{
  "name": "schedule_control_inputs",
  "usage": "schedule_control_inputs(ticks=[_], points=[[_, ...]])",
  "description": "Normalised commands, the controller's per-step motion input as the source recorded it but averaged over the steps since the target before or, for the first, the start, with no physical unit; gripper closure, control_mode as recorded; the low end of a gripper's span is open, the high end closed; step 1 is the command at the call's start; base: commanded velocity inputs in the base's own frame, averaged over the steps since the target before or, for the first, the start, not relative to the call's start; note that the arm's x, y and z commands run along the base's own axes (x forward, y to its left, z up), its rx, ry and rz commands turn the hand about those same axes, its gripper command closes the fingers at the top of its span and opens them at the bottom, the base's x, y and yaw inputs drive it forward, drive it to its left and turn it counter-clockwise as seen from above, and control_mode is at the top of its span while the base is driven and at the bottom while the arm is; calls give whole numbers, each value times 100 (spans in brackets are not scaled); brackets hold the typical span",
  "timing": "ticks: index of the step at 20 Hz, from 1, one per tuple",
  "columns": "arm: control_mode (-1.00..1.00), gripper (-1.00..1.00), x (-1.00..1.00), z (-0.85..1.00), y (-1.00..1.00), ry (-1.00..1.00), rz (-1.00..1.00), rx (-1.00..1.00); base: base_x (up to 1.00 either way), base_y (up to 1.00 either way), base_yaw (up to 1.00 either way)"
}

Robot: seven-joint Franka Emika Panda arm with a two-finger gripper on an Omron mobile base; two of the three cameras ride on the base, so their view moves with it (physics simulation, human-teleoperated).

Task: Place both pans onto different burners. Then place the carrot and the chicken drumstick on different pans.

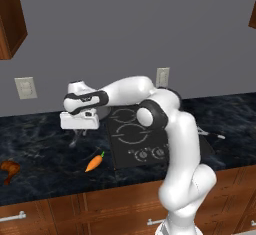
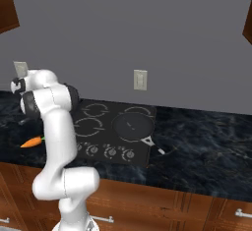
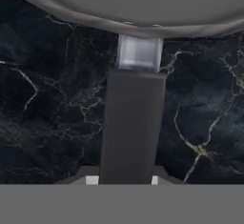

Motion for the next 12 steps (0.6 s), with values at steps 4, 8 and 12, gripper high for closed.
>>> schedule_control_inputs(ticks=[4,8,12], points=[[-100,100,-18,0,-62,0,16,5,0,0,0],[-100,100,-18,0,-66,0,16,7,0,0,0],[-100,100,-14,0,-69,0,17,10,0,0,0]])
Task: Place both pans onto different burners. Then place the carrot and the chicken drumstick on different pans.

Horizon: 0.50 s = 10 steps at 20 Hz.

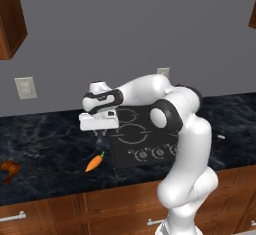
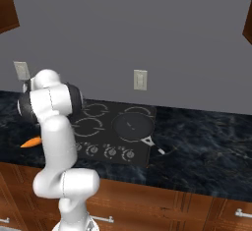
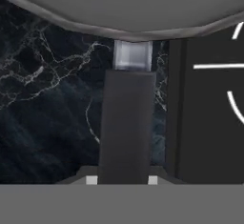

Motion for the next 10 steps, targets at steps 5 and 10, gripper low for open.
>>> schedule_control_inputs(ticks=[5,10], points=[[-100,100,-11,0,-69,0,19,8,0,0,0],[-100,100,0,-4,-61,0,18,1,0,0,0]])
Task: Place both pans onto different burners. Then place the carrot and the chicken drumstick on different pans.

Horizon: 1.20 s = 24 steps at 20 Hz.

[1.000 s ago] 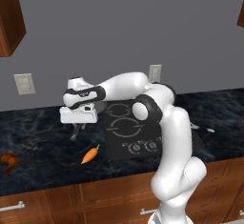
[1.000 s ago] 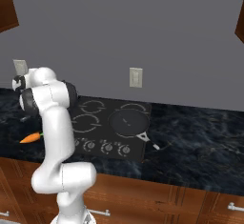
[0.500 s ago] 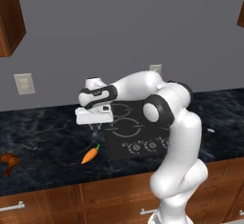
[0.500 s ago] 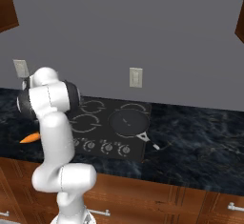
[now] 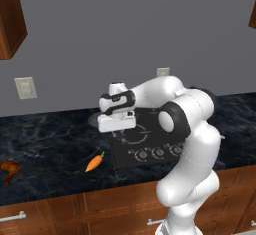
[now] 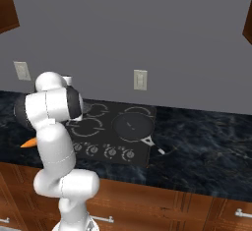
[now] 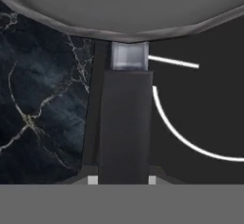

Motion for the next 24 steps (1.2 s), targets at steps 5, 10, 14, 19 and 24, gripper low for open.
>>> schedule_control_inputs(ticks=[5,10,14,19,24], points=[[-100,100,-7,-2,-55,0,17,0,0,0,0],[-100,100,-10,0,-51,0,17,1,0,0,0],[-100,100,-15,0,-46,1,16,4,0,0,0],[-100,100,-19,-9,-41,3,14,6,0,0,0],[-100,100,-11,-21,-58,0,5,4,0,0,0]])
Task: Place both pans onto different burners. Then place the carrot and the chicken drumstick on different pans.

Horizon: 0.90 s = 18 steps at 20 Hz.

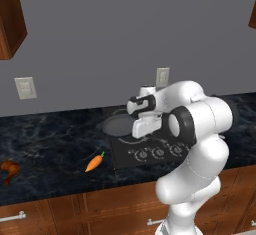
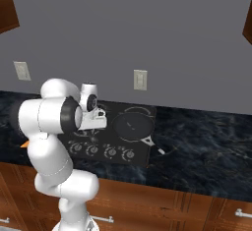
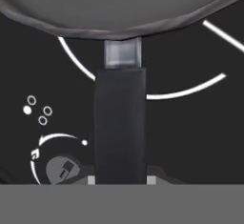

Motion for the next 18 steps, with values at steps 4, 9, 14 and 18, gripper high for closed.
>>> schedule_control_inputs(ticks=[4,9,14,18], points=[[-100,100,-5,-25,-77,0,0,4,0,0,0],[-100,100,-11,-23,-48,0,0,2,0,0,0],[-100,100,-18,-25,-7,6,0,0,0,0,0],[-100,100,-5,-24,0,8,0,1,0,0,0]])
